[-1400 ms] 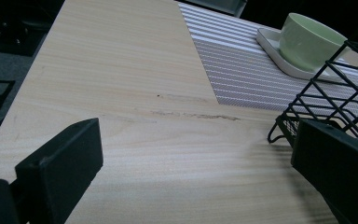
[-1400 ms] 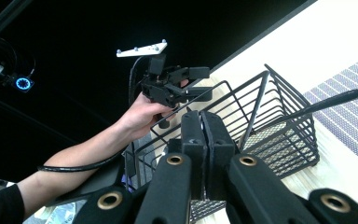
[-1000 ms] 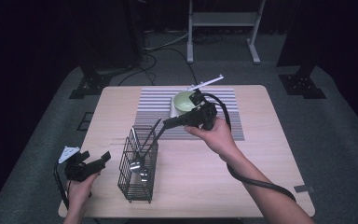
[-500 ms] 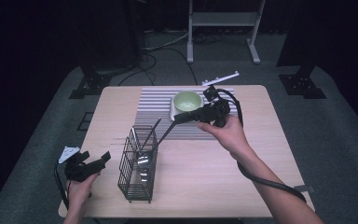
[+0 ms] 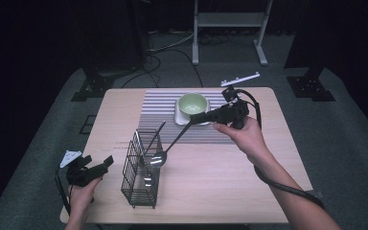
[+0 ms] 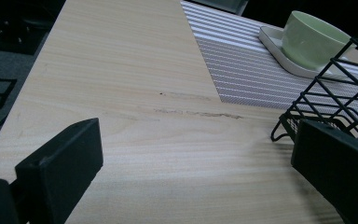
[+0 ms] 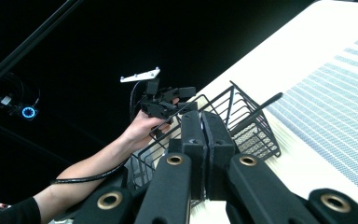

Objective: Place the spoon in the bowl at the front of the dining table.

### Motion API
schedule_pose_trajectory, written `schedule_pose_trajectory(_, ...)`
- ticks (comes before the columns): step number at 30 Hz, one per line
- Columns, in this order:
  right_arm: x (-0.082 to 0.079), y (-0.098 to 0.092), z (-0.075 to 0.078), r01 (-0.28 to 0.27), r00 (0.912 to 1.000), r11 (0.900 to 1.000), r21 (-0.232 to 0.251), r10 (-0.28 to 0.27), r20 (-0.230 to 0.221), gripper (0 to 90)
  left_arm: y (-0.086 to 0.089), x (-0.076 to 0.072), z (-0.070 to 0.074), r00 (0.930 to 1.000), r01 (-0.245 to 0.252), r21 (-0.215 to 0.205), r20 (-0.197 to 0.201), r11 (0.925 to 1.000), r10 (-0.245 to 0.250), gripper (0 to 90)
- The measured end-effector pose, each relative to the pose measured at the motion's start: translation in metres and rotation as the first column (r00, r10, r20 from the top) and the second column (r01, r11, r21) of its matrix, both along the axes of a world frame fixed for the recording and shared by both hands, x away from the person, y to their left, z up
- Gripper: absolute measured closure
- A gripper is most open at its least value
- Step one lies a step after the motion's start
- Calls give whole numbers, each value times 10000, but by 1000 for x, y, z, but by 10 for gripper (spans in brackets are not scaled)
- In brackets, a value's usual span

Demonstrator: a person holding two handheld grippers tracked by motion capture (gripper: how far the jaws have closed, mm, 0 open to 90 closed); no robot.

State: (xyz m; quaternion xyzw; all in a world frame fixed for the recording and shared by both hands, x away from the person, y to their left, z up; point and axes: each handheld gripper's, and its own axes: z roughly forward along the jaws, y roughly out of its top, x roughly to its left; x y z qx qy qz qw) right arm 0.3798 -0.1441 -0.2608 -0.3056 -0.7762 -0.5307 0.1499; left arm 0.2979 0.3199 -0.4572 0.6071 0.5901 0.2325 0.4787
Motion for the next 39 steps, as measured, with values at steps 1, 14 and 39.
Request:
schedule_pose_trajectory(1,0,-2,0,38,10000,10000,-2,-38,37,886,0,0,0,10000,1,0,-7,10000,-1,10)
schedule_pose_trajectory(14,0,-22,-1,410,9992,9991,-64,-410,35,886,0,0,-1,10000,13,31,-8,10000,-13,10)
schedule_pose_trajectory(39,5,-59,-18,1379,9904,9903,-173,-1381,-107,886,0,0,-1,10000,-13,22,18,10000,13,10)
